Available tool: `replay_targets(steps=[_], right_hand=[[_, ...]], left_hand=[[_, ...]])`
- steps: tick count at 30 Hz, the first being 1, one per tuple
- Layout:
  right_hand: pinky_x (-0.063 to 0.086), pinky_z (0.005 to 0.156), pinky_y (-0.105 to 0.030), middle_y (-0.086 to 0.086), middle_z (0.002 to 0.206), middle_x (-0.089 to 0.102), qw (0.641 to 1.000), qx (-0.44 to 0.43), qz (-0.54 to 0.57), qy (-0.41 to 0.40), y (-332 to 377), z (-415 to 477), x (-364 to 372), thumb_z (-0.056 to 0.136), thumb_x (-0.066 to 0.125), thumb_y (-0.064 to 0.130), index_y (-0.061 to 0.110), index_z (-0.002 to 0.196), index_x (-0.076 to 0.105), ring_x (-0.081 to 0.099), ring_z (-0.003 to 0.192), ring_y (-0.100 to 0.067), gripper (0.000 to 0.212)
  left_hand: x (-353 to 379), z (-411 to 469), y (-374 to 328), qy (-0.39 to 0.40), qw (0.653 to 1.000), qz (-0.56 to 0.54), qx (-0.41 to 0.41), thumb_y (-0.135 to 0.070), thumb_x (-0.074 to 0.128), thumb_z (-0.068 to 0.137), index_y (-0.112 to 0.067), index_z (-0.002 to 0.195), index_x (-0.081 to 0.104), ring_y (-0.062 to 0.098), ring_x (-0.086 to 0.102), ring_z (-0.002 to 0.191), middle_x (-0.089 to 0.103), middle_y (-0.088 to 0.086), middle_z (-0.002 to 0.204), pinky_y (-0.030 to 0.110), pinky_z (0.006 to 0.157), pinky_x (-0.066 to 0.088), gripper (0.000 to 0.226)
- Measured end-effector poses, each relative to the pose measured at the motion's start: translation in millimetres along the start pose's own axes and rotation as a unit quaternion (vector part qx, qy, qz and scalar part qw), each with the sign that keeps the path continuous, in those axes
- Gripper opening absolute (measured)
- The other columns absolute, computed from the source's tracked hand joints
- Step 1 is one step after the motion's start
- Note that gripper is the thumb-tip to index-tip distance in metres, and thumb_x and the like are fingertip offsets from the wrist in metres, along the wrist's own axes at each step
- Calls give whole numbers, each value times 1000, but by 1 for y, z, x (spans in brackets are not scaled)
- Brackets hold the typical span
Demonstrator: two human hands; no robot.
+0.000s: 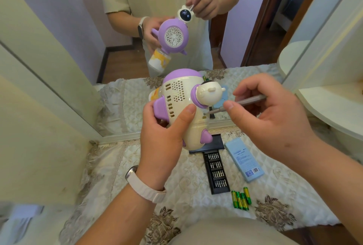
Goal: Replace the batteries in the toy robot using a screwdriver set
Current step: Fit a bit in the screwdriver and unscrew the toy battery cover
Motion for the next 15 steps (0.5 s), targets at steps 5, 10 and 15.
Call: replay_targets(steps=[5, 10, 15], right_hand=[[44, 57, -28, 5, 80, 56, 1000, 9, -2, 9, -2, 0, 6, 82, 65, 23, 24, 89, 56, 54, 67, -16, 12], [44, 57, -25, 5, 80, 55, 1000, 14, -18, 13, -3, -3, 10, 82, 65, 22, 22, 92, 57, 53, 67, -15, 13], [43, 55, -17, 4, 79, 57, 1000, 25, -11, 0, -5, -3, 8, 86, 67, 20, 26, 91, 57, 55, 68, -16, 13]], left_hand=[[-4, 6, 3, 3, 1000, 3, -2, -48, 78, 63, -27, 112, 55, 13, 72, 88, 73, -10, 98, 34, 61, 56, 58], [-3, 11, 5, 18, 1000, 13, -6, -49, 77, 62, -31, 108, 55, 8, 71, 83, 72, -18, 91, 40, 62, 60, 54], [-2, 13, 5, 27, 1000, 10, -8, -46, 77, 64, -28, 109, 55, 9, 70, 81, 72, -17, 89, 38, 59, 59, 54]])
Point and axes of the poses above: each hand's wrist, its own z-axis towards the middle knuckle, its own x-axis out of the palm, y = z × x, the point moved 4 cm from there along z, towards the middle knuckle
